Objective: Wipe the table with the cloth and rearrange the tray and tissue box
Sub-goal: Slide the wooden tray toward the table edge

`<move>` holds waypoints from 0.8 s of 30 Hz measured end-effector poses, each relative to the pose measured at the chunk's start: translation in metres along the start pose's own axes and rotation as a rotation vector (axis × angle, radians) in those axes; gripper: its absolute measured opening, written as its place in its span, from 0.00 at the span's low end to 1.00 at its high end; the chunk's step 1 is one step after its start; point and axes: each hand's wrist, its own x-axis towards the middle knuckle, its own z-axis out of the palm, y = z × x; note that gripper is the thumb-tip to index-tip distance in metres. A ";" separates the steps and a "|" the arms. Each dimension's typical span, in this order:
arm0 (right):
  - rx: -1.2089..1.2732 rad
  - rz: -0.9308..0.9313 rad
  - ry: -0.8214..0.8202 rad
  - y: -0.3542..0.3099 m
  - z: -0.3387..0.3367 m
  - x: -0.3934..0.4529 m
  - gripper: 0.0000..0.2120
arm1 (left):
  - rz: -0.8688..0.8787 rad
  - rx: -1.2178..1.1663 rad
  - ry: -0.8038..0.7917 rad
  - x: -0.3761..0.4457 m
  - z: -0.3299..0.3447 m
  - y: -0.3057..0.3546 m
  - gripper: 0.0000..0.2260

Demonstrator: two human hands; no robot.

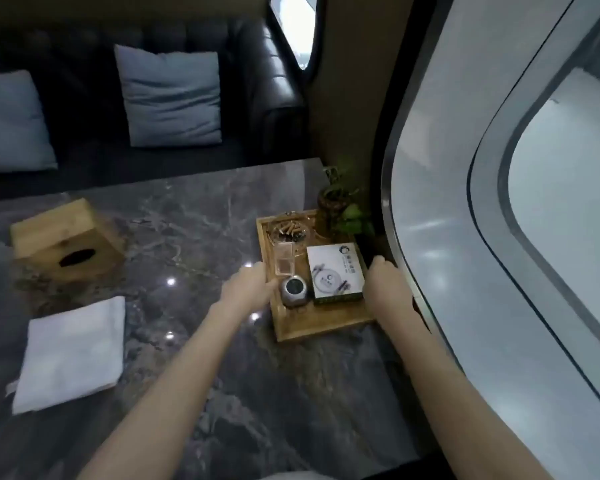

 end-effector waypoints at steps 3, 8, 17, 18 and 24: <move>0.070 0.061 0.059 0.018 0.028 -0.002 0.13 | -0.036 -0.151 0.028 0.001 0.032 -0.010 0.11; 0.099 0.118 0.060 0.046 0.071 -0.005 0.21 | -0.127 -0.255 0.135 -0.006 0.079 -0.014 0.13; 0.191 0.217 0.161 0.046 0.091 0.001 0.16 | -0.105 0.011 0.186 -0.004 0.109 -0.019 0.13; 0.189 0.226 0.171 0.044 0.092 0.001 0.15 | -0.106 0.009 0.179 -0.003 0.109 -0.019 0.12; 0.283 0.258 0.225 0.040 0.093 0.002 0.18 | -0.103 0.047 0.106 -0.001 0.102 -0.015 0.09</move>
